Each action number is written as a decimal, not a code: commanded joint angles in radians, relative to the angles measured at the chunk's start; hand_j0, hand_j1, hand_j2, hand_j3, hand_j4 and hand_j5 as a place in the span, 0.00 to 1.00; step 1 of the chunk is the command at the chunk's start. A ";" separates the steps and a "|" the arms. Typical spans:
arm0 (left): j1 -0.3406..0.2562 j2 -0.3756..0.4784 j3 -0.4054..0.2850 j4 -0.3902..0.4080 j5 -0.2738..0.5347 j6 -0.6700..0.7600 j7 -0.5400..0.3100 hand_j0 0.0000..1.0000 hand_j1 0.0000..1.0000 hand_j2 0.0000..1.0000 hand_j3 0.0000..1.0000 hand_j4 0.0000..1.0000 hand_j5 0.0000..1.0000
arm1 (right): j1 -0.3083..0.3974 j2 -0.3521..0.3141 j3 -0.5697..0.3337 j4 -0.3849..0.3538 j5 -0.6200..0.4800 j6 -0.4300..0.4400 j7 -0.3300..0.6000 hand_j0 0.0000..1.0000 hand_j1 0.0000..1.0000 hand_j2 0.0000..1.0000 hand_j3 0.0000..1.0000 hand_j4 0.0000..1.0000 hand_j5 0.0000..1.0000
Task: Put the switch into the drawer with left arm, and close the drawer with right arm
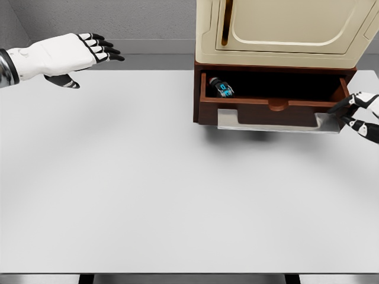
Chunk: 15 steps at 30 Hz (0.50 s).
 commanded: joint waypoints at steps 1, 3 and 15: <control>0.000 0.001 0.002 -0.001 0.005 0.002 0.001 1.00 1.00 1.00 1.00 1.00 1.00 | -0.002 0.000 0.000 0.000 -0.004 0.001 -0.001 0.52 0.52 0.52 0.52 0.52 0.52; 0.000 0.001 0.002 -0.001 0.005 0.002 0.001 1.00 1.00 1.00 1.00 1.00 1.00 | -0.011 0.002 0.000 0.003 0.002 0.001 -0.001 0.52 0.52 0.52 0.52 0.52 0.52; 0.000 0.001 0.002 0.007 0.005 0.002 0.001 1.00 1.00 1.00 1.00 1.00 1.00 | -0.054 -0.007 -0.010 -0.121 0.003 0.001 -0.001 0.49 0.49 0.49 0.49 0.49 0.49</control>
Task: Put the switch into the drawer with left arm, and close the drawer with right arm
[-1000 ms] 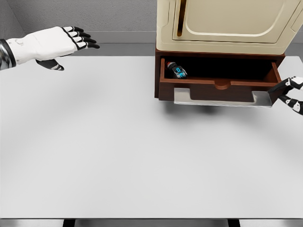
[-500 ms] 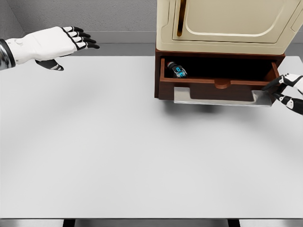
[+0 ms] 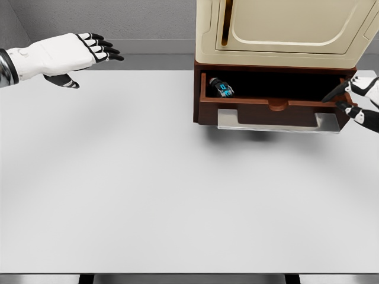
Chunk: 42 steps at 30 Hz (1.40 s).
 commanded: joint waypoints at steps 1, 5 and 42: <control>0.000 0.001 0.001 0.002 0.005 0.002 0.001 1.00 1.00 1.00 1.00 1.00 1.00 | 0.000 -0.021 -0.005 -0.041 -0.012 0.001 -0.001 0.49 0.49 0.49 0.49 0.49 0.49; 0.000 0.001 0.001 0.004 0.005 0.002 0.001 1.00 1.00 1.00 1.00 1.00 1.00 | 0.005 -0.033 -0.005 -0.043 -0.017 0.001 -0.001 0.46 0.46 0.46 0.46 0.46 0.46; 0.000 0.002 0.001 0.004 0.004 0.002 0.001 1.00 1.00 1.00 1.00 1.00 1.00 | -0.225 -0.152 0.350 -0.043 -0.038 0.001 -0.010 0.45 0.45 0.45 0.45 0.45 0.45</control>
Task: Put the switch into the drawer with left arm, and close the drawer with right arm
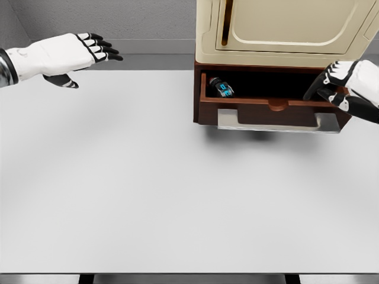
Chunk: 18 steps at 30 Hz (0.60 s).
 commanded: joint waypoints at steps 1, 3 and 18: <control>0.000 0.002 0.001 0.000 0.005 0.001 0.000 1.00 1.00 1.00 1.00 1.00 1.00 | -0.005 -0.048 0.112 0.000 -0.013 0.000 -0.003 0.45 0.45 0.45 0.45 0.45 0.45; 0.000 0.000 0.001 0.000 0.005 0.001 0.000 1.00 1.00 1.00 1.00 1.00 1.00 | -0.042 -0.071 0.184 0.000 -0.013 0.000 -0.012 0.45 0.45 0.45 0.45 0.45 0.45; 0.000 0.000 0.001 0.001 0.003 0.001 0.000 1.00 1.00 1.00 1.00 1.00 1.00 | -0.496 -0.117 0.805 0.000 -0.011 0.000 -0.065 0.46 0.46 0.46 0.46 0.46 0.46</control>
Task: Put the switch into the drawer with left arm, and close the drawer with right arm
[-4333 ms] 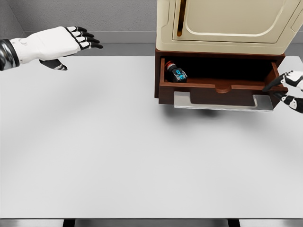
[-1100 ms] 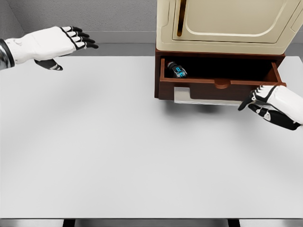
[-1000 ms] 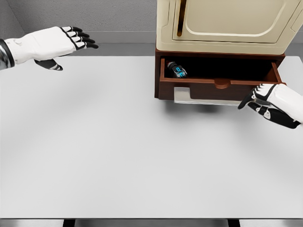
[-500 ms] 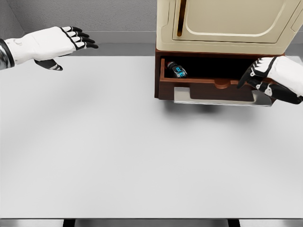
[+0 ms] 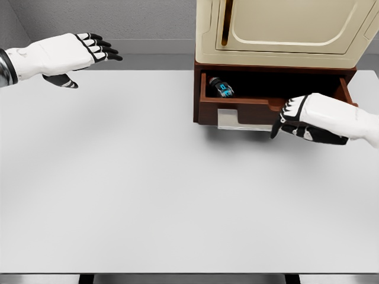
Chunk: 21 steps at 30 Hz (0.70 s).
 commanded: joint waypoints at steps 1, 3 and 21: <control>0.002 0.001 0.001 0.000 0.004 0.002 0.001 1.00 1.00 1.00 1.00 1.00 1.00 | 0.000 -0.009 0.093 0.001 -0.004 0.000 -0.002 0.46 0.46 0.46 0.46 0.46 0.46; 0.002 0.001 0.001 0.000 0.004 0.002 0.001 1.00 1.00 1.00 1.00 1.00 1.00 | -0.005 -0.014 0.108 -0.001 0.004 0.000 -0.001 0.46 0.46 0.46 0.46 0.46 0.46; 0.002 0.001 0.001 0.000 0.004 0.002 0.001 1.00 1.00 1.00 1.00 1.00 1.00 | -0.137 -0.107 0.145 -0.002 0.010 0.000 -0.027 0.42 0.42 0.42 0.42 0.42 0.42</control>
